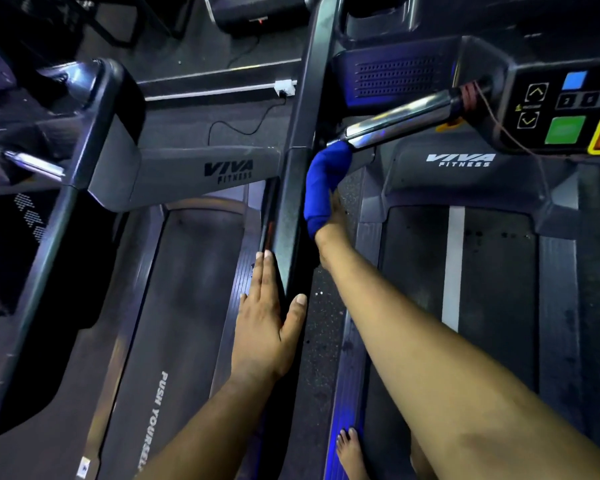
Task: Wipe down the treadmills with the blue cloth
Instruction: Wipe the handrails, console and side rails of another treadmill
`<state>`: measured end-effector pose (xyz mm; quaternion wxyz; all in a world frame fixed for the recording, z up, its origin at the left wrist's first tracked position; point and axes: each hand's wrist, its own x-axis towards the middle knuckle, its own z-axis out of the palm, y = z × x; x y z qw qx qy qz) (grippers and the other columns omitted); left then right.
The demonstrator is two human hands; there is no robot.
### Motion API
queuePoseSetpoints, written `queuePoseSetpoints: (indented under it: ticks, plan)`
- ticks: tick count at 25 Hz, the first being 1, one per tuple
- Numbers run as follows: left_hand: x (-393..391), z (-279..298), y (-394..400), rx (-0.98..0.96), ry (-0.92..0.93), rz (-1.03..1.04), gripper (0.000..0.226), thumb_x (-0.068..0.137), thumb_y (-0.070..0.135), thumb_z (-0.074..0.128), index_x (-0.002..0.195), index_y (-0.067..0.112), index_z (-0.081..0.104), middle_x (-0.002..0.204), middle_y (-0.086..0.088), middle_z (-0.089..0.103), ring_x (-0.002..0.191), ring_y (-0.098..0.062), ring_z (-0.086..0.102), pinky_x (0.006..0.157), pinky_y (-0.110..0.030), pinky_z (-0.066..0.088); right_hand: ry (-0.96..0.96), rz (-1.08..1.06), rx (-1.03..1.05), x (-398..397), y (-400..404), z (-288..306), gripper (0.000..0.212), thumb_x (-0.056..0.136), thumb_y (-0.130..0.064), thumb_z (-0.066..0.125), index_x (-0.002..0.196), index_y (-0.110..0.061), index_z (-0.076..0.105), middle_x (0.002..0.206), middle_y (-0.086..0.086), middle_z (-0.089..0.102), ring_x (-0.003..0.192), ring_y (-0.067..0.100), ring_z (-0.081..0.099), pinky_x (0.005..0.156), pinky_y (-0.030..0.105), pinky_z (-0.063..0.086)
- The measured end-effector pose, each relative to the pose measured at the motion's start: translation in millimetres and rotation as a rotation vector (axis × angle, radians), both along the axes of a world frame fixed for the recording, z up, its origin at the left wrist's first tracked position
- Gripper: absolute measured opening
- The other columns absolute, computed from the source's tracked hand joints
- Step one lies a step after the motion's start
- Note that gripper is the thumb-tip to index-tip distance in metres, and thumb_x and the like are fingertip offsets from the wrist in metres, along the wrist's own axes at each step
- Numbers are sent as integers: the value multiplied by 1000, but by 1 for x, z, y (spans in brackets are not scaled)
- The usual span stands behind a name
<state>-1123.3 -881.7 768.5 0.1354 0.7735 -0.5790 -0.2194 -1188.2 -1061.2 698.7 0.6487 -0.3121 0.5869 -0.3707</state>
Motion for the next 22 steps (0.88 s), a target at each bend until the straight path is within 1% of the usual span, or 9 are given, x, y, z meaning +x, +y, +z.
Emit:
queuePoseSetpoints:
  ticks: [2, 4, 7, 9, 11, 13, 15, 19, 22]
  plan:
    - [2, 0, -1, -8, 12, 5, 78, 93, 63, 24, 159, 26, 2, 164, 18, -4, 148, 7, -4, 121, -29, 11, 69, 66, -210, 5, 30, 19, 80, 90, -52, 48, 156, -15, 21, 160, 11, 27, 143, 24, 32, 118, 33, 22]
    - [2, -2, -2, -2, 27, 10, 77, 93, 64, 23, 158, 28, 2, 164, 18, -3, 148, 8, -4, 121, -27, 12, 194, 154, -486, 5, 39, 21, 78, 92, -47, 51, 157, -27, 13, 165, 13, 9, 151, 27, 12, 122, 39, 11]
    - [1, -1, -1, -18, 42, 7, 75, 94, 65, 20, 158, 32, 0, 165, 16, -2, 147, 9, -3, 120, -25, 12, 167, 119, -563, 3, 5, 10, 76, 89, -54, 48, 155, -28, 23, 164, 12, 13, 151, 24, 15, 123, 40, 15]
    - [2, -3, -2, -23, 78, 31, 74, 94, 63, 21, 158, 30, -1, 165, 16, -3, 147, 10, -4, 121, -26, 12, 25, 3, -444, 4, 10, -6, 76, 89, -65, 43, 152, -24, 31, 161, 11, 25, 148, 22, 27, 122, 42, 22]
    - [2, -3, 1, -52, 183, 70, 75, 94, 60, 23, 157, 28, -5, 164, 19, -7, 148, 9, -4, 124, -30, 11, -65, 4, -233, 3, 69, -20, 82, 85, -73, 41, 149, -22, 34, 154, 10, 39, 141, 22, 39, 117, 48, 30]
    - [6, -6, 1, -96, 324, 114, 76, 94, 57, 25, 155, 26, -8, 162, 19, -10, 149, 5, -3, 125, -34, 9, -146, 71, -237, 4, 137, -30, 88, 84, -73, 47, 150, -17, 34, 153, 7, 41, 142, 20, 38, 118, 49, 28]
    - [10, -7, 1, -111, 411, 143, 76, 92, 56, 26, 154, 24, -5, 162, 16, -7, 149, 5, -2, 125, -31, 7, -65, 104, -320, 2, 143, -21, 84, 88, -69, 48, 150, -14, 35, 155, 9, 39, 144, 22, 36, 119, 50, 25]
    - [8, -6, 0, -125, 450, 134, 79, 93, 52, 26, 156, 14, -2, 162, 10, -5, 149, 5, -3, 121, -16, 4, 346, 135, -500, 13, 15, 26, 71, 92, -43, 52, 155, -32, 22, 163, 17, 14, 147, 39, 25, 119, 49, 24]
    - [13, -11, 0, -155, 517, 202, 76, 94, 47, 28, 156, 14, -3, 165, 1, -4, 152, -5, 0, 124, -23, 5, 586, 256, -554, 14, 21, 33, 60, 95, -34, 53, 152, -33, 33, 165, 17, 4, 145, 45, 21, 118, 48, 25]
